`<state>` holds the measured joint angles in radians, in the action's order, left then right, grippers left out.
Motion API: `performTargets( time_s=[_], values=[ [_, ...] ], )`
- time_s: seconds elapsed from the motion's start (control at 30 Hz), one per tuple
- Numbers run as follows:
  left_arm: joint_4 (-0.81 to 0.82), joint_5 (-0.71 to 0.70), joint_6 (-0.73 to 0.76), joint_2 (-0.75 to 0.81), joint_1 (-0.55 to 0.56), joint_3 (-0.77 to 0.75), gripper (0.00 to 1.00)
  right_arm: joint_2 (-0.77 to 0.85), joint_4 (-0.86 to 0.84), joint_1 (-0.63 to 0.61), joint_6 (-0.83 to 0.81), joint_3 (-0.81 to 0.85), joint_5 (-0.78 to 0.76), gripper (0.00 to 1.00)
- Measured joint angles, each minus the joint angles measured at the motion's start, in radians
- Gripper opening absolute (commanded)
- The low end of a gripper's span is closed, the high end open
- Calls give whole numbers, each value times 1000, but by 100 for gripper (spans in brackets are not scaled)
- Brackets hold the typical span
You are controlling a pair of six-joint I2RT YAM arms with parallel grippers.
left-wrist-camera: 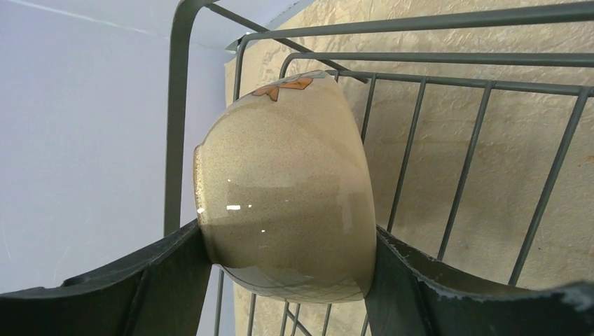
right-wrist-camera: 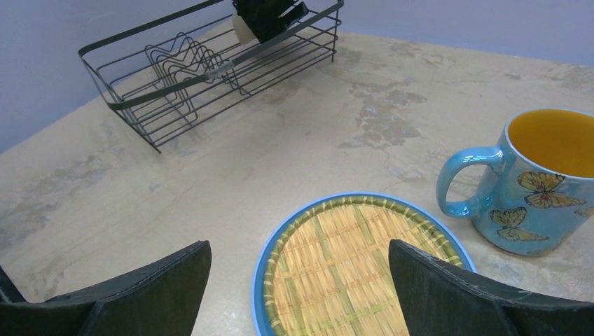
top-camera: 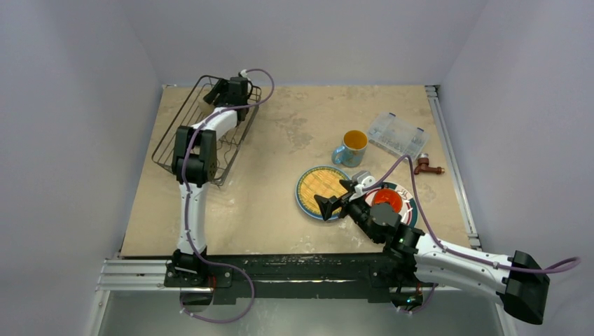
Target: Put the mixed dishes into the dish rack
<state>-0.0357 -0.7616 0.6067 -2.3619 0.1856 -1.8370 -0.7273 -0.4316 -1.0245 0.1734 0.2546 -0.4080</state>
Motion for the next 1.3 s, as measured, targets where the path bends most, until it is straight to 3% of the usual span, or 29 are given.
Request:
performTargets(
  time_s=[0.03,0.13,0.7,1.07,1.3],
  values=[
    [-1,-3,0,-1,0,-2,87,0,-2,0,0,0,0,99],
    [-10,-13,-3,-1,0,-9,99,1,-3,2,0,-1,0,99],
    [-303,146,-185,69,-1,-16,100,23,-3,5,0,-9,1,99],
    [-544,322,-449,135,1,-128,100,47,-2,5,1,-18,-2,99],
    [-646,474,-666,258,-3,-138,100,47,-2,5,2,-18,-20,99]
  ],
)
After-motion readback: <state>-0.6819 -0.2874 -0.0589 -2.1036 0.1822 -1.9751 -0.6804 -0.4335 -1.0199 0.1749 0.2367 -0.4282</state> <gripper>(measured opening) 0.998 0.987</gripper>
